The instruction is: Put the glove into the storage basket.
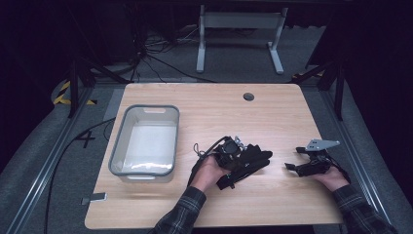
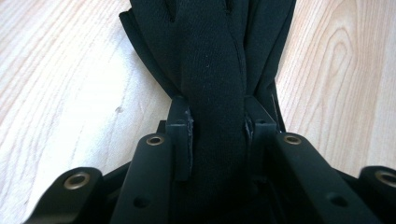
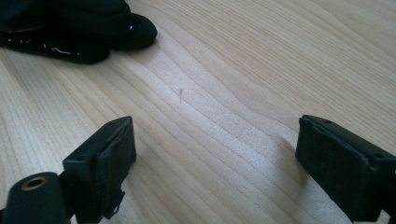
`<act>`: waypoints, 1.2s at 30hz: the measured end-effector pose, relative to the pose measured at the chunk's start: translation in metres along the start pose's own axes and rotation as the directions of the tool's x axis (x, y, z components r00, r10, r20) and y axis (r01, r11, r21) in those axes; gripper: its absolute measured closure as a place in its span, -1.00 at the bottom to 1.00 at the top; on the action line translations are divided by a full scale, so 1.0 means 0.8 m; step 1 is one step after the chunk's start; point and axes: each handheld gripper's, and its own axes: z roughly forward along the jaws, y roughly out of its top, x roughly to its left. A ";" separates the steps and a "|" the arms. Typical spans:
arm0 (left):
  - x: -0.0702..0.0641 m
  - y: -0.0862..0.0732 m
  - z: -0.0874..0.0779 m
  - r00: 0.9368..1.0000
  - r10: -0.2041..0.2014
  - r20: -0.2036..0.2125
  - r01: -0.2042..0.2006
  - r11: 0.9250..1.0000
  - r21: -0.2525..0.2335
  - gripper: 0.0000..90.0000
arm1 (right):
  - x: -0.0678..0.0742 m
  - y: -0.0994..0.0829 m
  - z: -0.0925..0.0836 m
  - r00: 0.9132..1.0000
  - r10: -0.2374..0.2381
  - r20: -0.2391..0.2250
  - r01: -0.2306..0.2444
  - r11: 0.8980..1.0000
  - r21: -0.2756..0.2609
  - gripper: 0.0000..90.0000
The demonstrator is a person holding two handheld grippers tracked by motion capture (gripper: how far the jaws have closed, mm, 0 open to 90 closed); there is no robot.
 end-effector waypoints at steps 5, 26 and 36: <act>-0.002 0.001 -0.023 0.999 -0.045 -0.023 0.044 0.998 -0.034 0.57 | 0.000 0.000 0.000 1.000 0.000 0.000 0.000 1.000 0.000 -0.72; 0.011 0.001 -0.126 0.980 -0.157 -0.125 0.136 0.977 -0.162 0.56 | 0.000 0.000 0.000 1.000 0.001 0.000 -0.001 1.000 0.001 -0.72; 0.034 -0.031 -0.189 0.955 -0.235 -0.181 0.188 0.952 -0.242 0.56 | 0.000 0.000 0.001 1.000 0.004 0.002 -0.004 1.000 0.000 -0.72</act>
